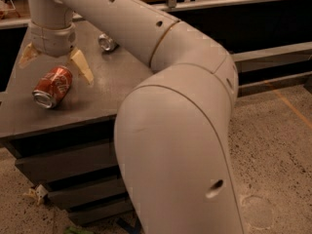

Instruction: Place coke can upright

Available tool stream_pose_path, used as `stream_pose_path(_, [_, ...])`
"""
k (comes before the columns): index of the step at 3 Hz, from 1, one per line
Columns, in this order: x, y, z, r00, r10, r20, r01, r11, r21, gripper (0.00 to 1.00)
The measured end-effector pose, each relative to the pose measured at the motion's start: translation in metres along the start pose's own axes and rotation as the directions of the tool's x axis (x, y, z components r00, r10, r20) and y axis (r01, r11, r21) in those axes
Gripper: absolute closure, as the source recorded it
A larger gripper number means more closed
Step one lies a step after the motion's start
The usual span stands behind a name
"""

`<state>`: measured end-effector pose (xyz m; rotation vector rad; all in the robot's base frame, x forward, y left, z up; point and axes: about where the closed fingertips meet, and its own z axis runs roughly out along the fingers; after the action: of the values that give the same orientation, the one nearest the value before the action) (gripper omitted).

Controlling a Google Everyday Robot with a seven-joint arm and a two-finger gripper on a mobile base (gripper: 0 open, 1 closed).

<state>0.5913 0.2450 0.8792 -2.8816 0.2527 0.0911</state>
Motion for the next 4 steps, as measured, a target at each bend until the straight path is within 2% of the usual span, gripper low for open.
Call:
stream_pose_path(1, [-0.011,-0.014,0.016,0.999,-0.038,0.031,0.039,0.9988,-0.028,0.0])
stream_pose_path(2, [-0.006,-0.032,0.025,0.998,-0.062,0.026,0.063,0.9972,-0.041,0.0])
stream_pose_path(3, [0.012,-0.044,0.027,0.998,-0.057,-0.003,0.057,0.9976,-0.039,0.0])
stream_pose_path(4, [0.028,-0.041,0.025,0.999,-0.044,-0.011,0.043,0.9984,-0.037,0.15])
